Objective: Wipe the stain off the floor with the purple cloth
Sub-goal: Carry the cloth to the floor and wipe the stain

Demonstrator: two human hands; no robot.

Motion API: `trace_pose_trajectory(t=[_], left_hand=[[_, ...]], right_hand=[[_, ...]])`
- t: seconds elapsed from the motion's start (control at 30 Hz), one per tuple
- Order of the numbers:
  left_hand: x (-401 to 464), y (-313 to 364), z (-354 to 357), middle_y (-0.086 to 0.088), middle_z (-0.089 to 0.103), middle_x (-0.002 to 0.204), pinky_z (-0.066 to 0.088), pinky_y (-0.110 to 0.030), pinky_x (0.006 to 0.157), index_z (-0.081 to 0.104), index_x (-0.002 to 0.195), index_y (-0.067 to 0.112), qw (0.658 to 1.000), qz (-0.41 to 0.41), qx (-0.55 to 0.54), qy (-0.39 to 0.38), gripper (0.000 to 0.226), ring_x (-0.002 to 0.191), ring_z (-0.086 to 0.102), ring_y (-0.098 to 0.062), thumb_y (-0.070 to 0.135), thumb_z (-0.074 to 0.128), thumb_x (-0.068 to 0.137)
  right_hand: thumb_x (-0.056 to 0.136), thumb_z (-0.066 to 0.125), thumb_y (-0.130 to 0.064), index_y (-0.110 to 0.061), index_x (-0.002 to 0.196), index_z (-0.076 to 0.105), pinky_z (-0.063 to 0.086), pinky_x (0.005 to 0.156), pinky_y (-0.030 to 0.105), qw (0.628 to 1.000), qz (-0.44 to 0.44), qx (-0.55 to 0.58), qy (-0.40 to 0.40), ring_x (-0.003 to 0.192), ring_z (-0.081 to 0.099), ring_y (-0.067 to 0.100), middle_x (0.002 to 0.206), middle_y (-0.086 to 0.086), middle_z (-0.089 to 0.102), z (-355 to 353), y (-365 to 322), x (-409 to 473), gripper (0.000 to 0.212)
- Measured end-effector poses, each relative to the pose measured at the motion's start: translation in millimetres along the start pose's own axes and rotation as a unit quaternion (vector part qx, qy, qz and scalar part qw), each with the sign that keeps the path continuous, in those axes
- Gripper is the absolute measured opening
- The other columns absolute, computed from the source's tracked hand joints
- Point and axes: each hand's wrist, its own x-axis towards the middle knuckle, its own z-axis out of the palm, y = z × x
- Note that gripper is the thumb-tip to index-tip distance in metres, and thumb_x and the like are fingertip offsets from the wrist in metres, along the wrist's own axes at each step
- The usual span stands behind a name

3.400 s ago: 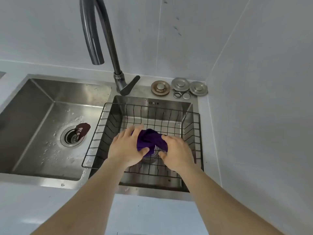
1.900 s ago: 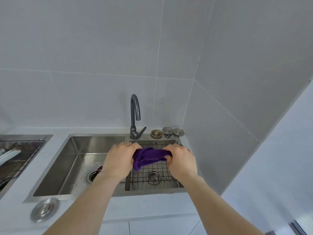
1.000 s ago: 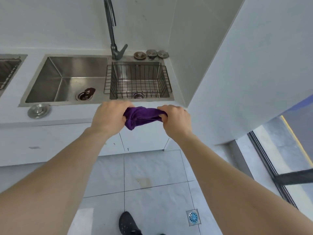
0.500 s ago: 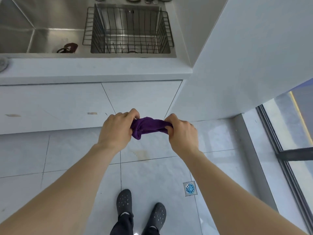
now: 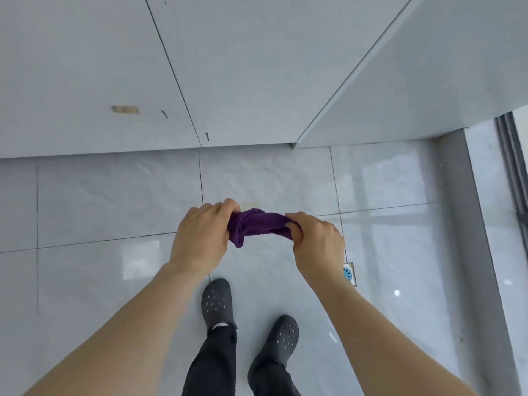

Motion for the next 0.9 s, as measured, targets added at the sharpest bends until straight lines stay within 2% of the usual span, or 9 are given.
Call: trace_pose_trajectory(t=[0.13, 0.3, 0.4, 0.5, 0.7, 0.9], left_hand=[[-4, -30, 65, -0.001, 0.07, 0.081, 0.034, -0.034, 0.065, 0.059, 0.104, 0.017, 1.0, -0.006, -0.004, -0.015, 0.033, 0.072, 0.058, -0.03, -0.002, 0.065, 0.078], [-2, -60, 145, 0.0, 0.07, 0.085, 0.036, -0.033, 0.068, 0.059, 0.105, 0.018, 1.0, -0.009, -0.011, -0.022, 0.029, 0.074, 0.058, -0.028, 0.002, 0.067, 0.081], [-1, -76, 194, 0.001, 0.07, 0.087, 0.042, -0.035, 0.069, 0.058, 0.106, 0.019, 0.999, -0.012, -0.021, -0.024, 0.028, 0.076, 0.06, -0.027, 0.007, 0.069, 0.083], [-2, -90, 239, 0.002, 0.071, 0.089, 0.045, -0.034, 0.071, 0.059, 0.108, 0.019, 0.999, -0.001, -0.028, -0.025, 0.028, 0.077, 0.062, -0.025, 0.014, 0.073, 0.084], [7, -125, 329, 0.005, 0.072, 0.088, 0.046, -0.031, 0.074, 0.06, 0.107, 0.02, 0.999, 0.032, -0.03, 0.006, 0.027, 0.079, 0.064, -0.022, 0.023, 0.075, 0.084], [16, -159, 407, 0.009, 0.072, 0.085, 0.046, -0.025, 0.068, 0.063, 0.107, 0.023, 0.996, 0.08, -0.014, 0.025, 0.036, 0.072, 0.064, -0.017, 0.026, 0.082, 0.077]], right_hand=[[0.097, 0.057, -0.011, -0.025, 0.102, 0.072, 0.036, 0.059, 0.032, 1.0, 0.003, 0.006, -0.008, 0.065, 0.059, 0.036, 0.081, 0.0, 0.073, 66, 23, -8, 0.021], [0.095, 0.056, -0.007, -0.023, 0.099, 0.07, 0.041, 0.054, 0.035, 1.0, 0.005, -0.001, -0.018, 0.064, 0.058, 0.039, 0.078, 0.003, 0.069, 146, 62, -7, 0.021], [0.094, 0.057, -0.004, -0.022, 0.101, 0.07, 0.042, 0.054, 0.035, 1.0, -0.003, 0.001, -0.017, 0.065, 0.058, 0.036, 0.08, 0.001, 0.069, 192, 86, -7, 0.023], [0.09, 0.06, 0.003, -0.02, 0.109, 0.07, 0.046, 0.057, 0.034, 1.0, -0.01, 0.005, 0.008, 0.066, 0.061, 0.033, 0.085, 0.0, 0.073, 232, 109, -9, 0.031], [0.075, 0.063, 0.018, -0.015, 0.109, 0.069, 0.041, 0.061, 0.03, 0.998, -0.021, -0.019, 0.049, 0.065, 0.063, 0.031, 0.083, 0.001, 0.073, 315, 152, -8, 0.047], [0.079, 0.061, 0.015, -0.017, 0.108, 0.065, 0.047, 0.063, 0.036, 0.996, -0.025, -0.014, 0.079, 0.071, 0.058, 0.027, 0.087, -0.002, 0.067, 385, 187, -6, 0.044]])
